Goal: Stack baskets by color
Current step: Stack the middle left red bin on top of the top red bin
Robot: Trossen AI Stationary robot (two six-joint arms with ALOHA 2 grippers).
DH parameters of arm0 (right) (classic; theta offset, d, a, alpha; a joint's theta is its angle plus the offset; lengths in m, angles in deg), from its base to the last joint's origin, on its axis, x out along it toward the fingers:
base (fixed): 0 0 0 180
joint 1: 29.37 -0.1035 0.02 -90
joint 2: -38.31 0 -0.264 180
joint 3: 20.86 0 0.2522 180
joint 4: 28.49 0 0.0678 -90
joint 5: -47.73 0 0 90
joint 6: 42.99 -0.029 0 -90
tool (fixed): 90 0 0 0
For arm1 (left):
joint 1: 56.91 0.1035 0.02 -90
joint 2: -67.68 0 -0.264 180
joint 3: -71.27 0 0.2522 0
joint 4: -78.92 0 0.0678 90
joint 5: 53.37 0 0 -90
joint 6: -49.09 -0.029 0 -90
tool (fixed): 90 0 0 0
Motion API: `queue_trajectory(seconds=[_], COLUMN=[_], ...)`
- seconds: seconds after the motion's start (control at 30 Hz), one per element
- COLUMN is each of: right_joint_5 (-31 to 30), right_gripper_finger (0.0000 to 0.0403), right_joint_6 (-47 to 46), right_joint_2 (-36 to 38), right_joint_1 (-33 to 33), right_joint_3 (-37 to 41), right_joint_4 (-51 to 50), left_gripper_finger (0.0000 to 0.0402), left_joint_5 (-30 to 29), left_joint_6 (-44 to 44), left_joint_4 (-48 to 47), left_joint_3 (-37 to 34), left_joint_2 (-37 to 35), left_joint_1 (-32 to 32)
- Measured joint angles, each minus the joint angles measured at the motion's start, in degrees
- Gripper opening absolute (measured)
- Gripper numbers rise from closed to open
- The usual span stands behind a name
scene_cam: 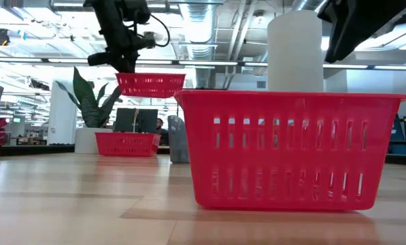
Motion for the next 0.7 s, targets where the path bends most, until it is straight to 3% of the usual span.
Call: queue_trajectory(seconds=[0.33, 0.47, 0.7], right_joint_5=[1.0, 2.5, 4.9], right_gripper_finger=[0.0116, 0.0116, 0.0116], right_joint_6=[4.3, 5.0, 6.9], right_joint_2=[0.0, 0.0, 0.0], right_joint_1=[-0.1, -0.5, -2.6], right_joint_3=[0.0, 0.0, 0.0], right_joint_4=[-1.1, -1.4, -2.0], left_gripper_finger=[0.0, 0.0, 0.0], left_joint_5=[-8.6, -11.7, -11.1], left_joint_6=[11.2, 14.3, 15.9], left_joint_4=[-10.0, -7.6, -4.3], left_joint_3=[-0.2, -0.2, -1.2], left_joint_2=[3.6, 5.0, 6.4], left_joint_1=[-3.7, -2.7, 0.4])
